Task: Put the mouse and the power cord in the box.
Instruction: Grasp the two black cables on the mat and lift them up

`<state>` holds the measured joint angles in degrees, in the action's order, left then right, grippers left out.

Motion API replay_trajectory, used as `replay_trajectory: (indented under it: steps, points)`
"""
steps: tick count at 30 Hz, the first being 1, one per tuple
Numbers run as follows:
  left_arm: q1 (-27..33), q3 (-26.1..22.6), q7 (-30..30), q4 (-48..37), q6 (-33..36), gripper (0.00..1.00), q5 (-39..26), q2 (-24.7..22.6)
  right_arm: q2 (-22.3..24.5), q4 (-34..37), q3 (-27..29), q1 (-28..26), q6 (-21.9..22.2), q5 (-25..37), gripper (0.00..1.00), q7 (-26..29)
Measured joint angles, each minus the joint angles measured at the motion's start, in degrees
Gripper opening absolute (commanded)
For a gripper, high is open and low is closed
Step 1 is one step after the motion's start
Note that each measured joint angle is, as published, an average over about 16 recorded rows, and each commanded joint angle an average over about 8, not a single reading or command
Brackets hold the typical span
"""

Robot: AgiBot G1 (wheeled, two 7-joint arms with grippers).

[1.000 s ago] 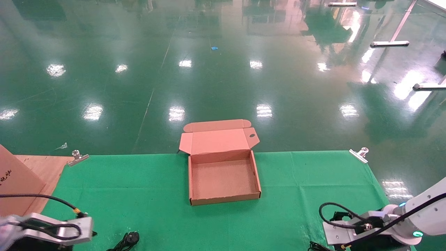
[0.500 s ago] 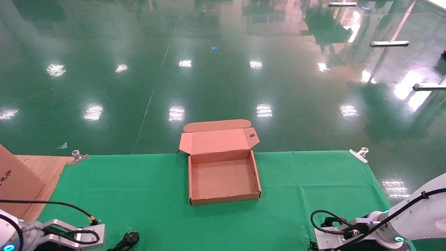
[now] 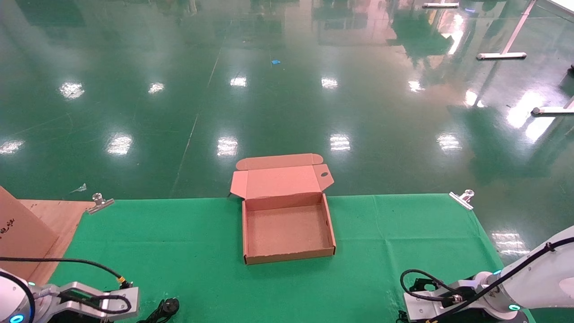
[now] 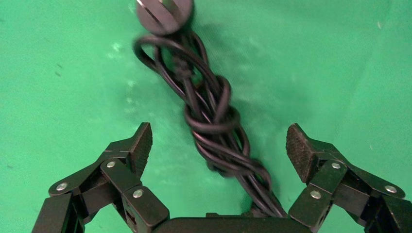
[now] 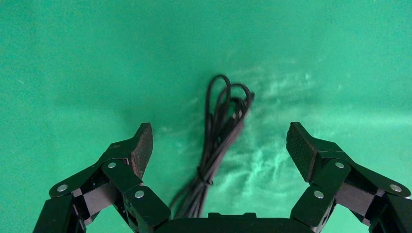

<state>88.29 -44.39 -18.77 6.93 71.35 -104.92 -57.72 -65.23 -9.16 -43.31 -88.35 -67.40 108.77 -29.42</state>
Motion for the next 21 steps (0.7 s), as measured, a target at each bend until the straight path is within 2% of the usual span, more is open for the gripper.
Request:
replay_trajectory:
  steps: [21]
  points:
    - [1.3, 0.2, -3.0, -3.9, 0.8, 0.0, 0.4, -0.2, -0.9, 6.0, 0.4, -2.3, -0.5, -0.7, 0.0, -4.7]
